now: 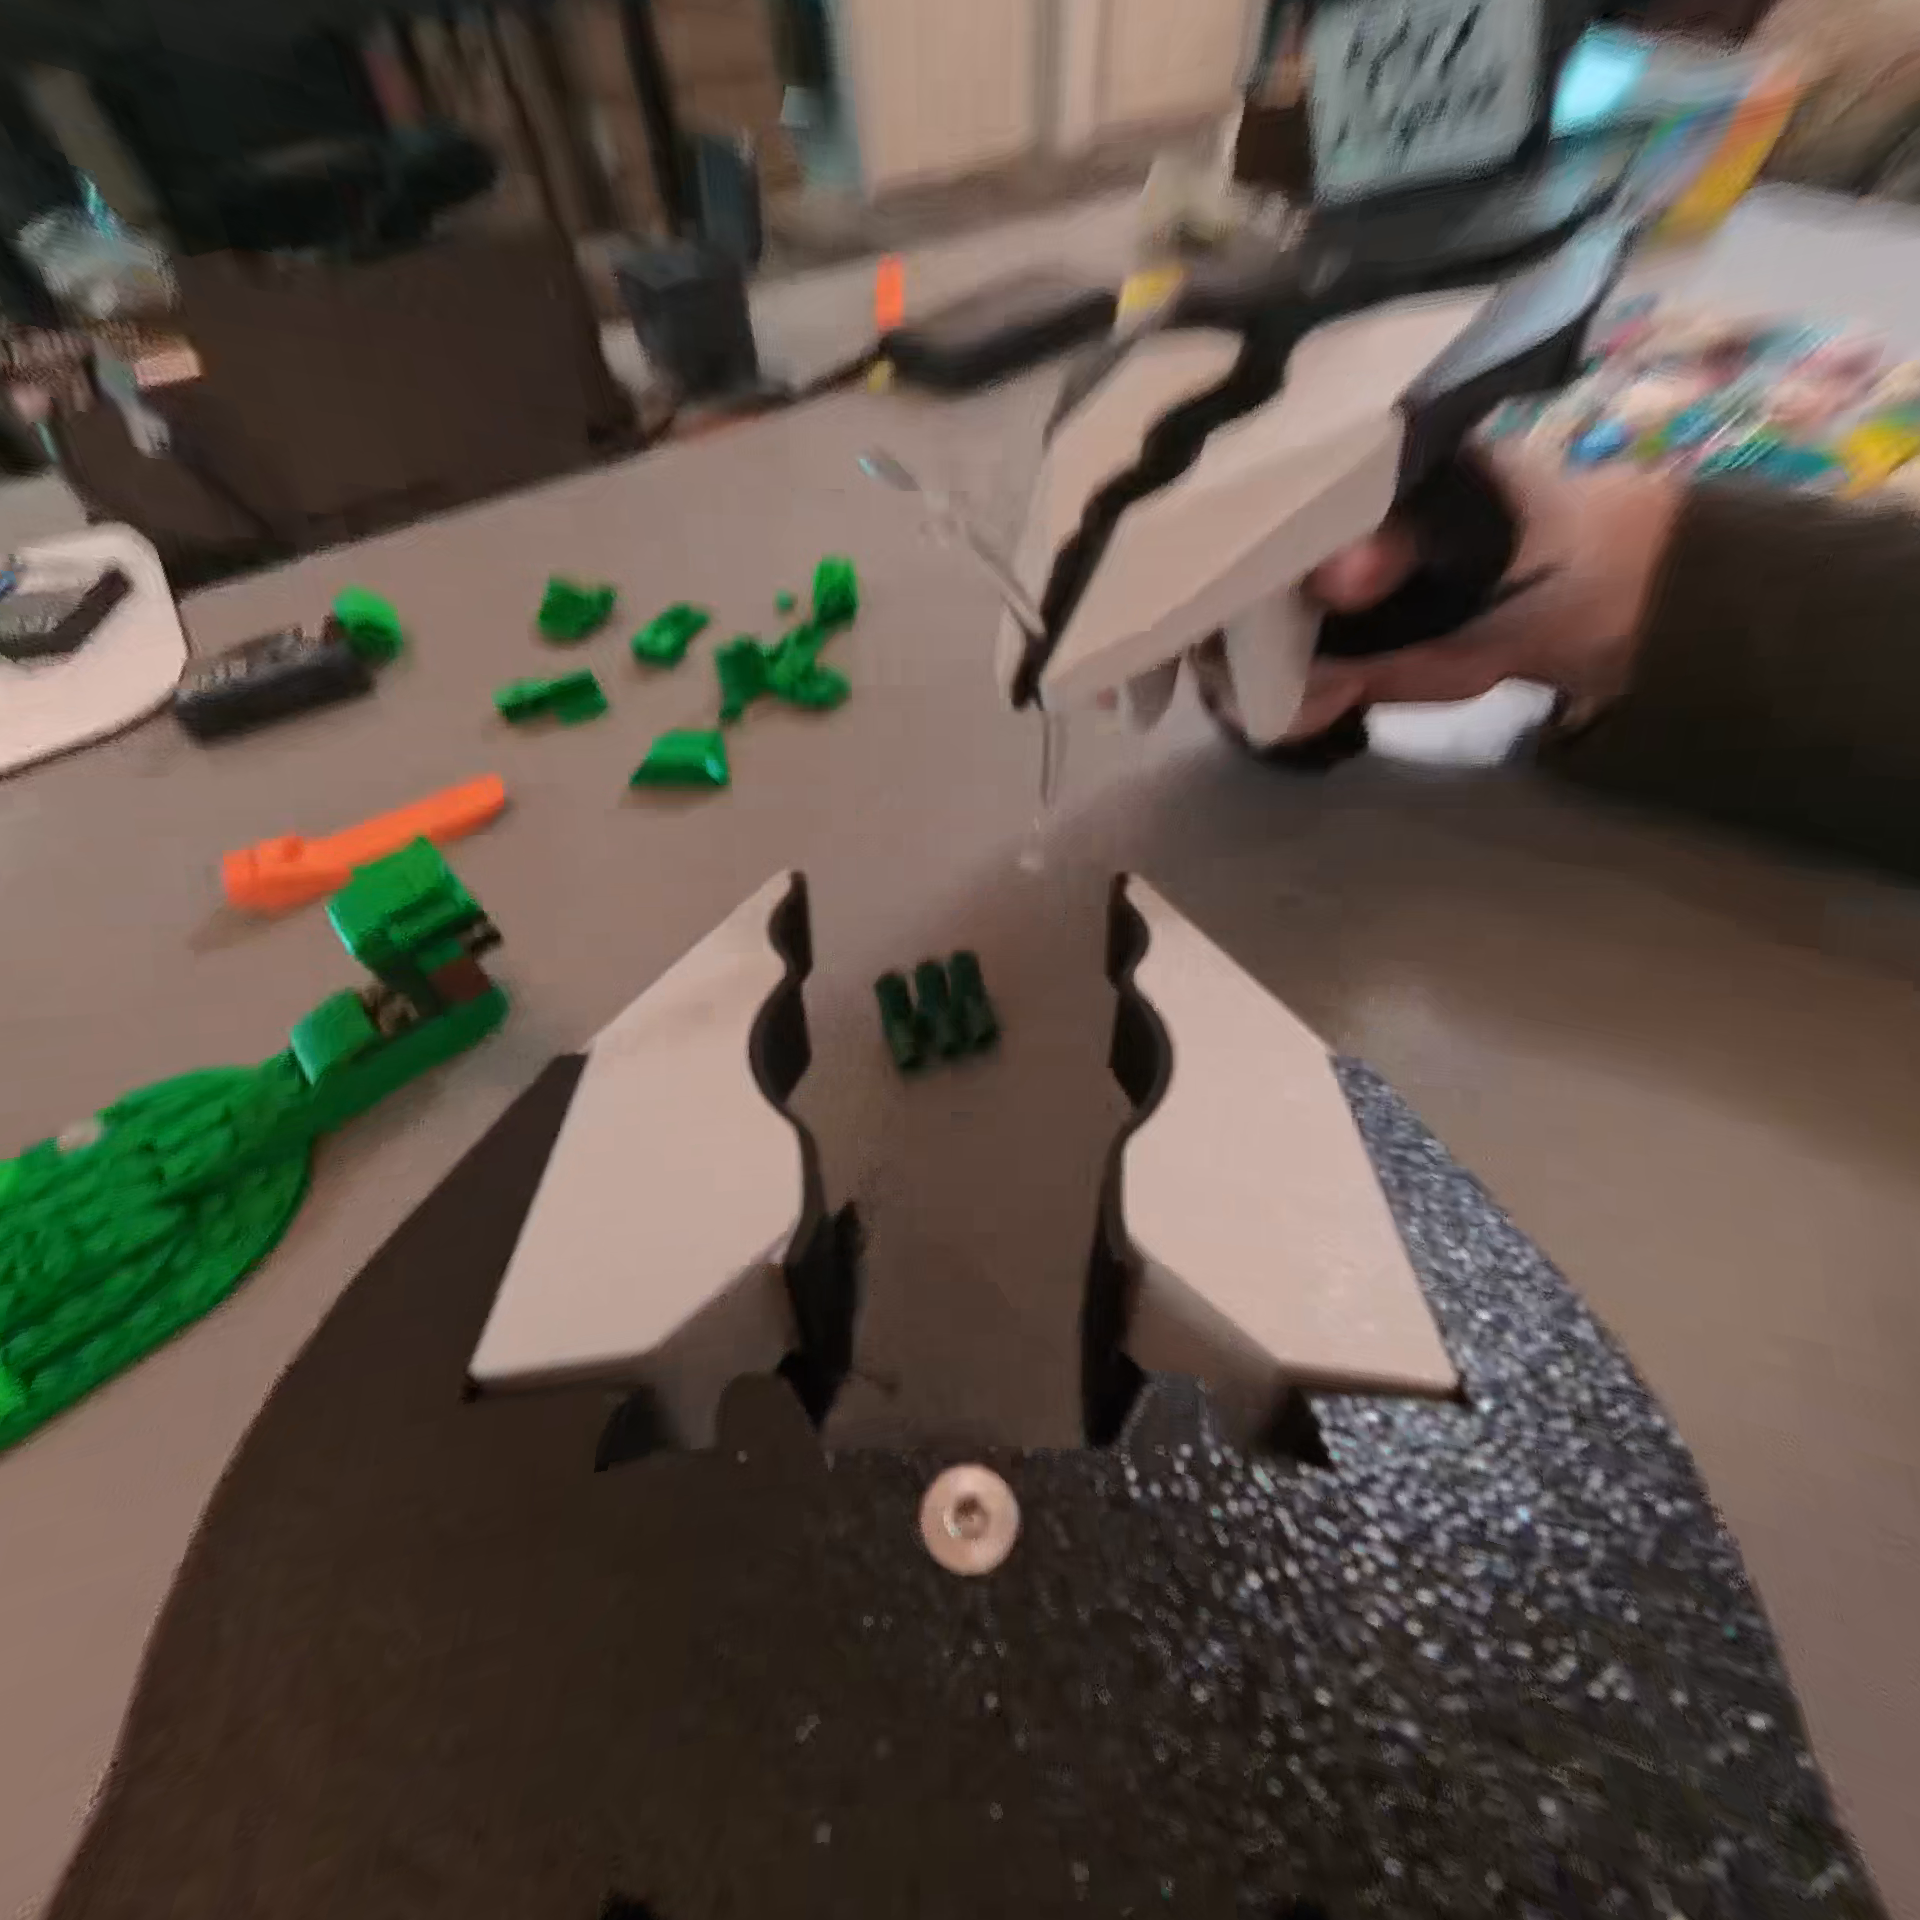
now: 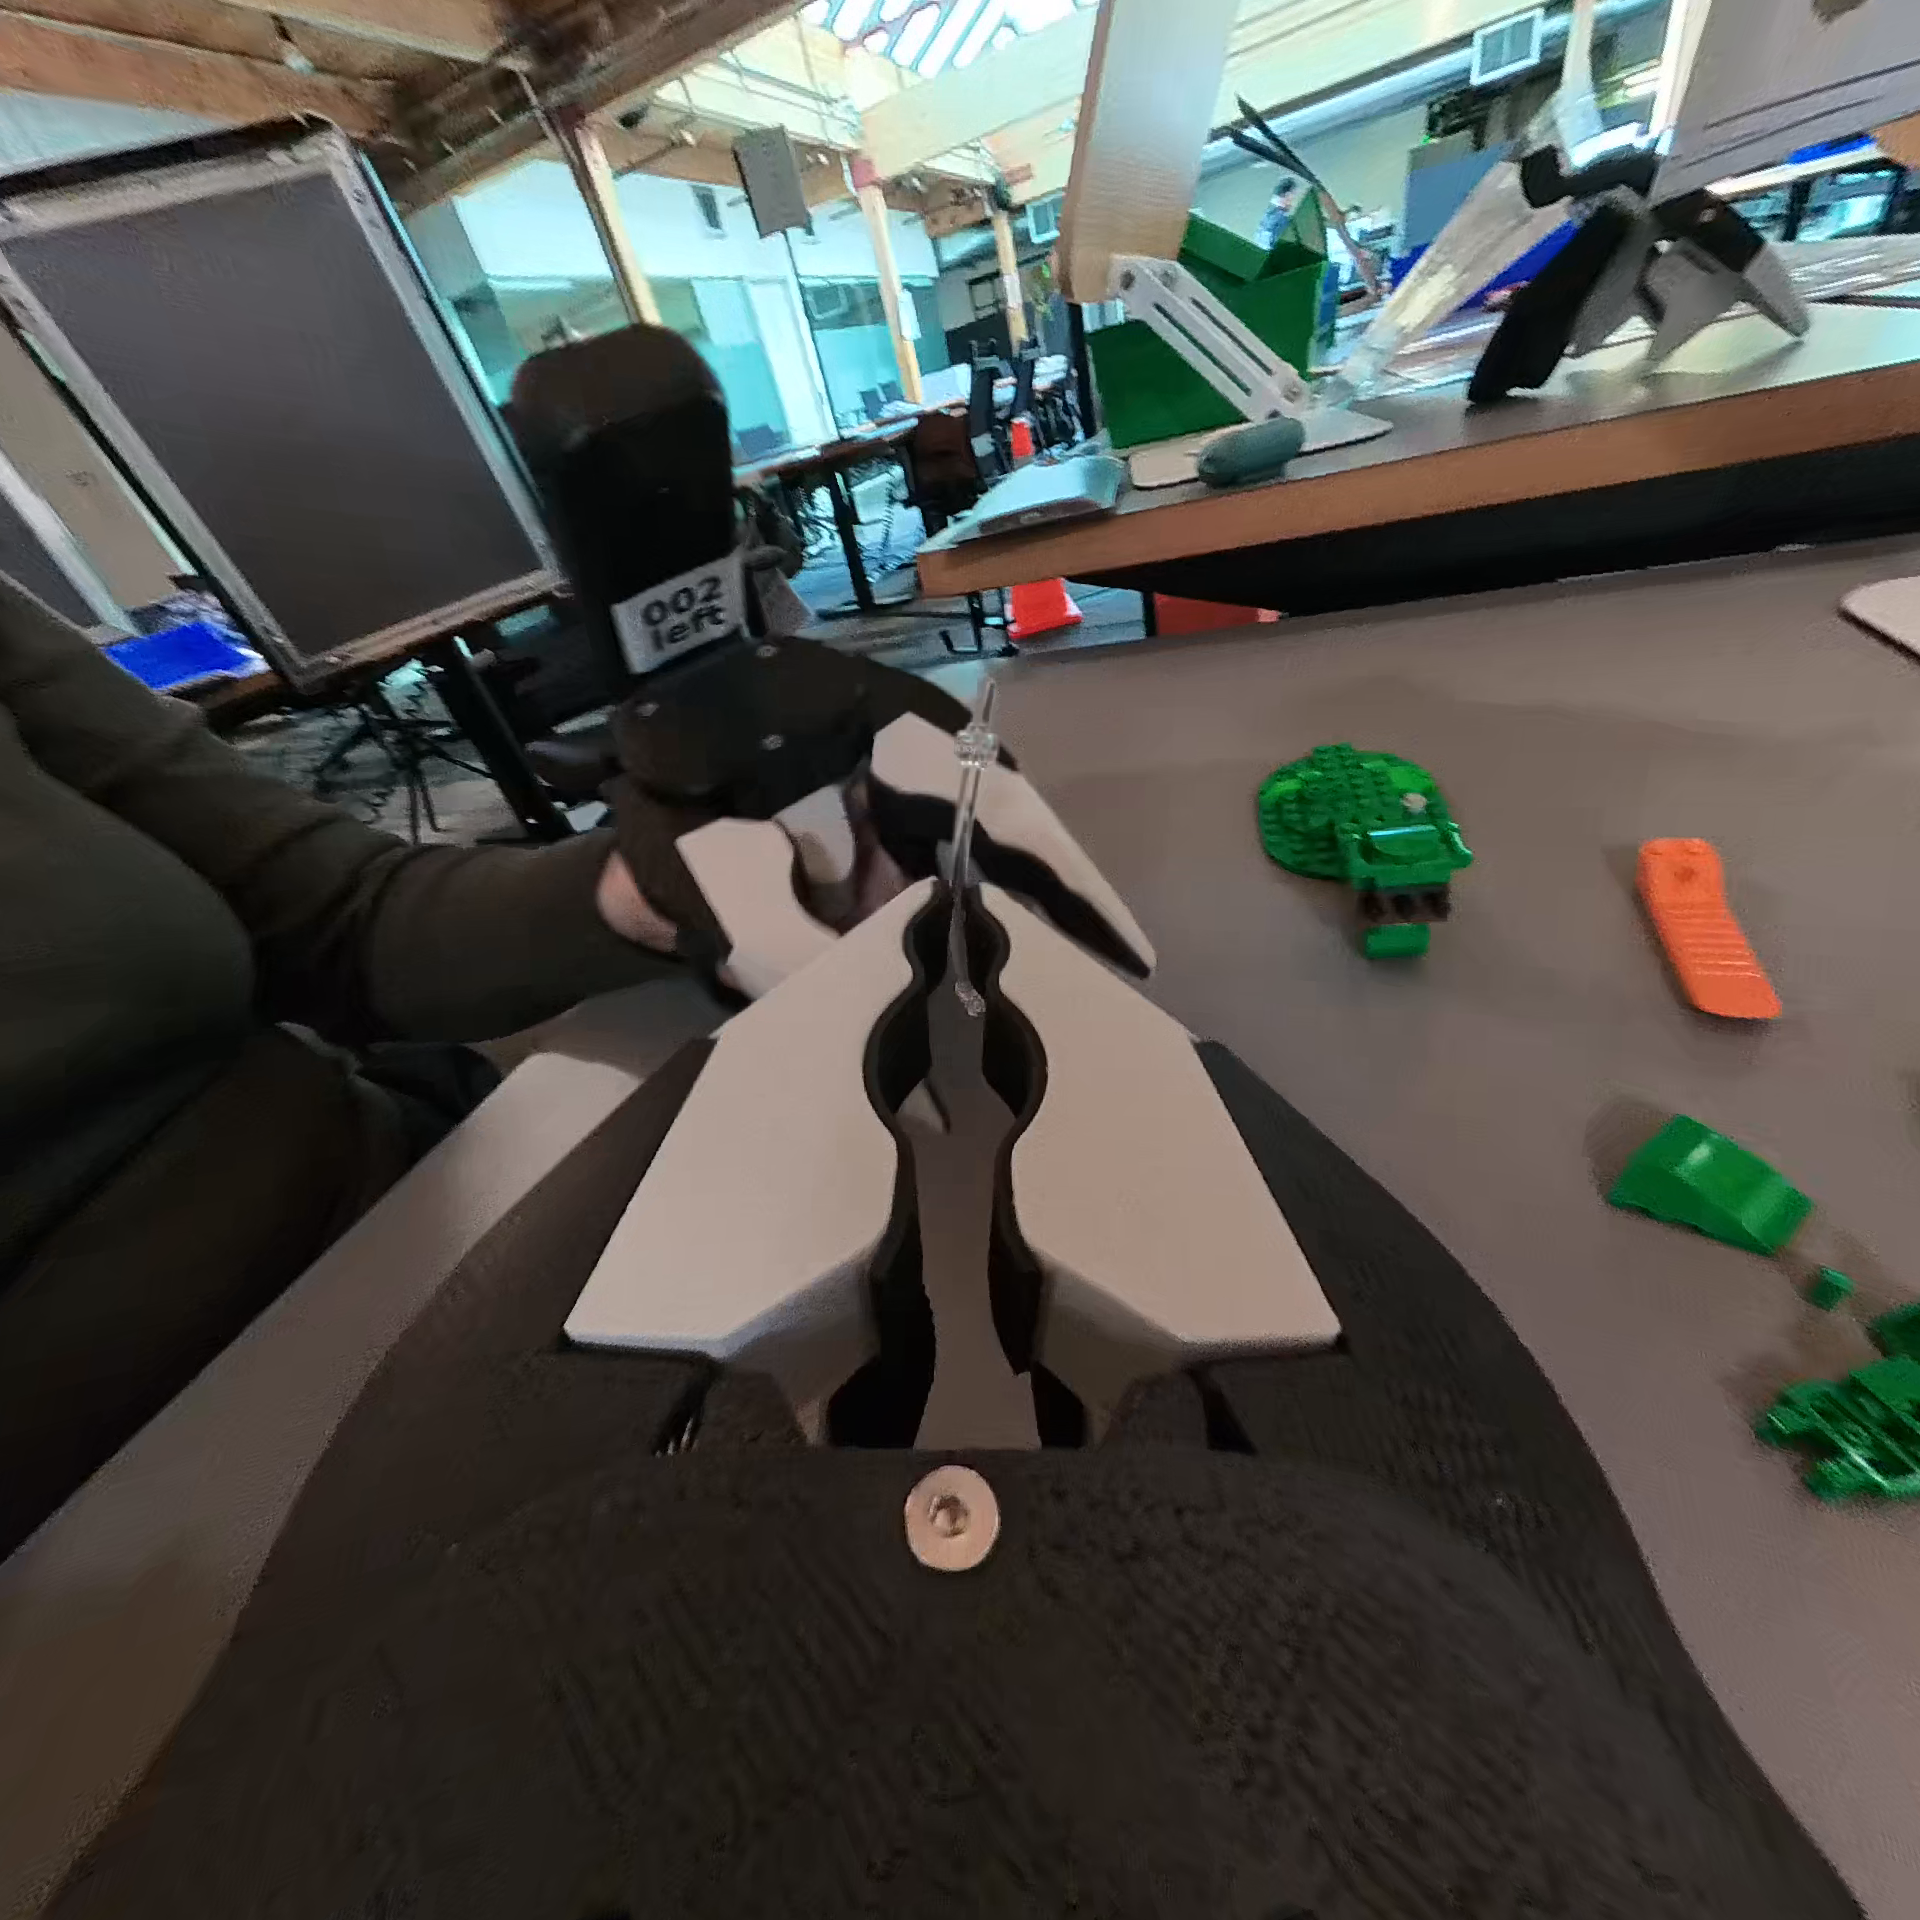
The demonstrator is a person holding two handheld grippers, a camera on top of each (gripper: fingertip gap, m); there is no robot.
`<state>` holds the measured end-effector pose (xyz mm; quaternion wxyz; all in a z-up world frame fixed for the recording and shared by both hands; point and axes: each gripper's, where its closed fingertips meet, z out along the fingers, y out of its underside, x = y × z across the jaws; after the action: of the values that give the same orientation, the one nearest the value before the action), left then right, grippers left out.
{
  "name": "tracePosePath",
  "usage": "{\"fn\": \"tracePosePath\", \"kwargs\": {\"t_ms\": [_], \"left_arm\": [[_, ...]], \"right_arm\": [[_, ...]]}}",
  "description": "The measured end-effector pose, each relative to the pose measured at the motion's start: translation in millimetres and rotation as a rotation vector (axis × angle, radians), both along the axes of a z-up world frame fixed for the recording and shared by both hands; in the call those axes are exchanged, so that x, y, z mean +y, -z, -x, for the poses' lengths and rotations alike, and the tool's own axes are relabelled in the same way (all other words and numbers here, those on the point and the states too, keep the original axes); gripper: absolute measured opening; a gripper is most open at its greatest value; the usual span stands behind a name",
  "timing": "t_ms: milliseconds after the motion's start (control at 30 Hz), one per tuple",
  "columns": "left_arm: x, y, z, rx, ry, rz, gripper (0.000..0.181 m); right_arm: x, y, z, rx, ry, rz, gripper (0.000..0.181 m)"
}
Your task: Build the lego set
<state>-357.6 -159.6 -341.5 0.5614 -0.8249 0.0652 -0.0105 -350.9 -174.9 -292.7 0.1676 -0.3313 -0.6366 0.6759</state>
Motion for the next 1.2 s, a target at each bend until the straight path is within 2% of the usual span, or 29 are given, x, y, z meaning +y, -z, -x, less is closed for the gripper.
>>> {"fn": "tracePosePath", "kwargs": {"t_ms": [67, 133, 200, 267, 533, 633, 800, 900, 1200], "left_arm": [[1, 22, -1, 0.045, -0.043, 0.124, 0.060], [2, 32, 2, 0.076, -0.084, 0.192, 0.057], [3, 36, 3, 0.076, -0.105, 0.218, 0.044], [2, 39, 7, 0.094, -0.132, 0.238, 0.040], [1, 44, 9, 0.030, -0.148, 0.280, 0.039], [0, 47, 8, -0.035, -0.126, 0.307, 0.038], [-1, 47, 9, -0.013, -0.102, 0.317, 0.038], [-4, 47, 11, -0.003, -0.077, 0.325, 0.025], [-9, 47, 10, -0.004, 0.156, 0.323, 0.024]], "right_arm": [[3, 3, 3, -0.004, 0.027, -0.031, 0.000], [4, 7, 6, -0.010, 0.047, -0.055, 0.000], [6, 10, 8, -0.016, 0.063, -0.070, 0.000], [8, 12, 10, -0.023, 0.082, -0.082, 0.000], [13, 21, 19, -0.072, 0.105, -0.114, 0.000], [14, 28, 23, -0.108, 0.102, -0.158, 0.000], [6, 37, 25, -0.148, 0.009, -0.209, 0.000], [3, 41, 27, -0.157, -0.046, -0.241, 0.000], [5, 45, 32, -0.161, -0.124, -0.265, 0.000]]}}
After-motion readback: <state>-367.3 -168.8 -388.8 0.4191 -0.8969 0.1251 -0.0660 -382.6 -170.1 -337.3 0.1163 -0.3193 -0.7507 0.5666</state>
